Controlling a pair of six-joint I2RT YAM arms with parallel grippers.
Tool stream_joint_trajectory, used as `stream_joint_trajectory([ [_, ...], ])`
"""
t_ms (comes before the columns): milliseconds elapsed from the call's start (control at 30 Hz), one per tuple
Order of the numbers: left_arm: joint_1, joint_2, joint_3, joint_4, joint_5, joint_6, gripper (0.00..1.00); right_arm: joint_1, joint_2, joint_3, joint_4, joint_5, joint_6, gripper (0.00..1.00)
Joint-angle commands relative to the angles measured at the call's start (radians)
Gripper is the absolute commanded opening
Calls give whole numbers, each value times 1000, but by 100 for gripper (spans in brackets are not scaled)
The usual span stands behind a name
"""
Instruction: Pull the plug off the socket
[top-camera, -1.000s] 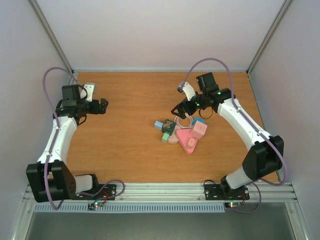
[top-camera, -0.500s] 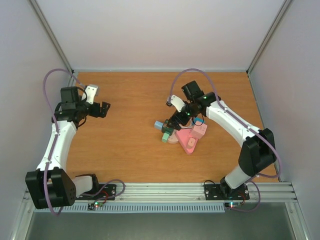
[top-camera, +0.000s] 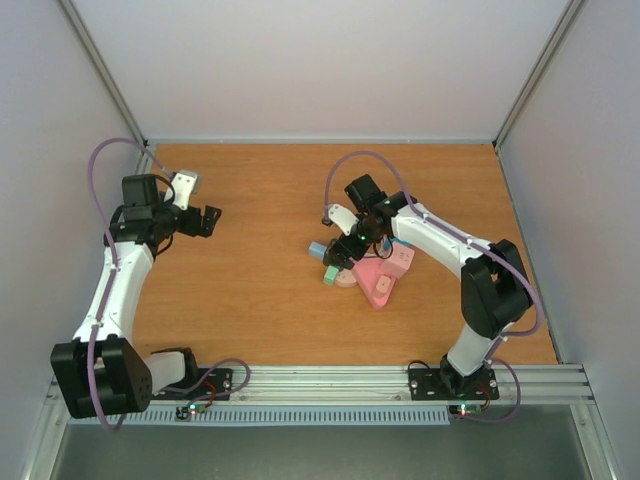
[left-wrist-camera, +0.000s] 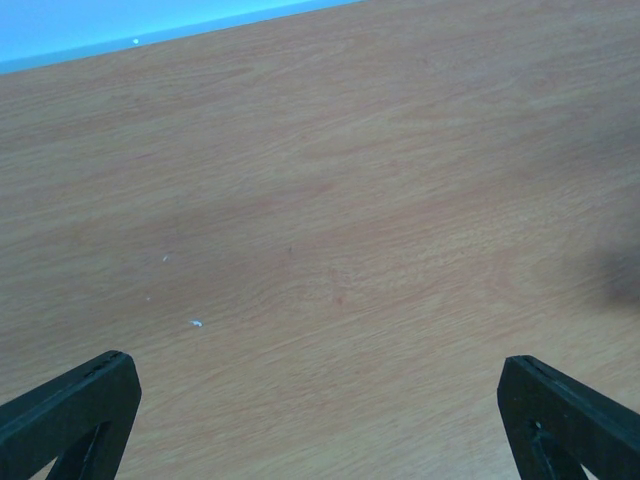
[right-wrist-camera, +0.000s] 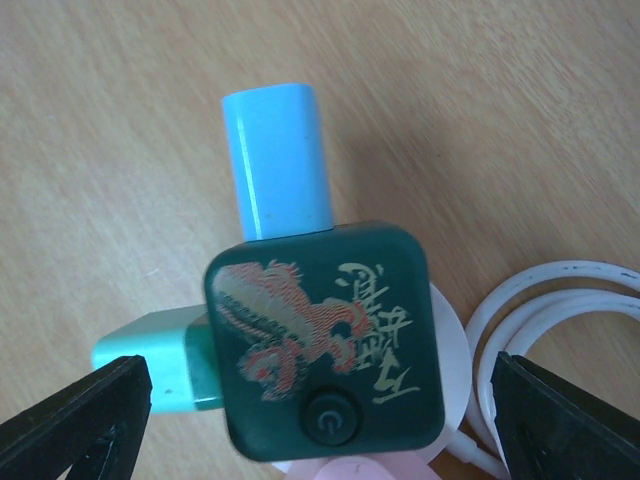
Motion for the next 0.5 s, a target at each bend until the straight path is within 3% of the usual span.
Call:
stream_joint_trajectory([
  [0, -2, -31, -20, 13, 19, 15, 100, 5, 34, -1, 42, 47, 31, 92],
  [200, -3, -32, -24, 13, 21, 21, 100, 5, 69, 8, 49, 61, 39, 84],
  [467, -2, -31, -39, 20, 45, 20, 100, 8, 100, 37, 52, 53, 49, 64],
])
